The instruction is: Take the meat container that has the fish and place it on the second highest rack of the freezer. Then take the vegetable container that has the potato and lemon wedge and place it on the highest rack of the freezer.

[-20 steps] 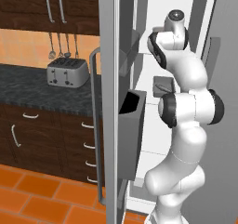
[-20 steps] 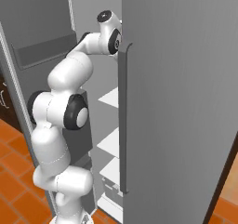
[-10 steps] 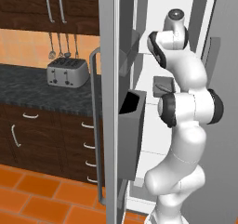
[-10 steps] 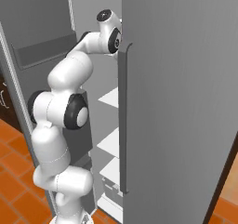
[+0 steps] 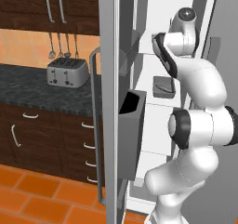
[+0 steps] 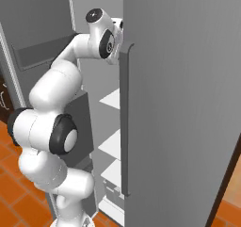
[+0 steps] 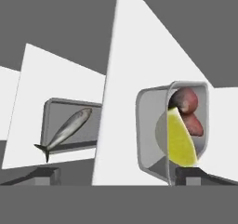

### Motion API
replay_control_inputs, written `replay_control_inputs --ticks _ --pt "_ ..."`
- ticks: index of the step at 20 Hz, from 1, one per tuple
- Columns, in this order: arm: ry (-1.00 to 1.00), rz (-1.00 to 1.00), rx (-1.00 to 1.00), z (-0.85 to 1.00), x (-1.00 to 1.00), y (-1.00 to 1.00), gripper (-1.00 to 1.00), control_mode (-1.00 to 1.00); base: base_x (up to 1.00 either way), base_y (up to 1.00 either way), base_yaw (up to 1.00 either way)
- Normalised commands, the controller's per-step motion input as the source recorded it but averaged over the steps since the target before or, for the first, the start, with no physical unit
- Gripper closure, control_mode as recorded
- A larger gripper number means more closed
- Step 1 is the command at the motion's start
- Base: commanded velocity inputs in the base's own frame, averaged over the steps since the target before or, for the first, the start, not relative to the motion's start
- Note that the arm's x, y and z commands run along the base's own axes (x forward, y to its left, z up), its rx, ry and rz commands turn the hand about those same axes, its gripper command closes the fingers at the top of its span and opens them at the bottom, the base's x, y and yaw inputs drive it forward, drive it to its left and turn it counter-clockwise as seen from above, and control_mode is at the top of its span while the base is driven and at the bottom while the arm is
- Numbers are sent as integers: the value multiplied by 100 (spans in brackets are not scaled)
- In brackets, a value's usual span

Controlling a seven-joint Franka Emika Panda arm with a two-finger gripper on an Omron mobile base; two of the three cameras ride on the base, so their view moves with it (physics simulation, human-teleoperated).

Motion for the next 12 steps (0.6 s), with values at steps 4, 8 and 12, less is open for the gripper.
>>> replay_control_inputs --ticks 4,8,12 --pt "12 5 0 23 -94 42 -100 -100 0 0 0" --pt "3 8 0 25 -100 9 -100 -100 0 0 0" --pt "10 10 0 1 -100 9 -100 -100 0 0 0"
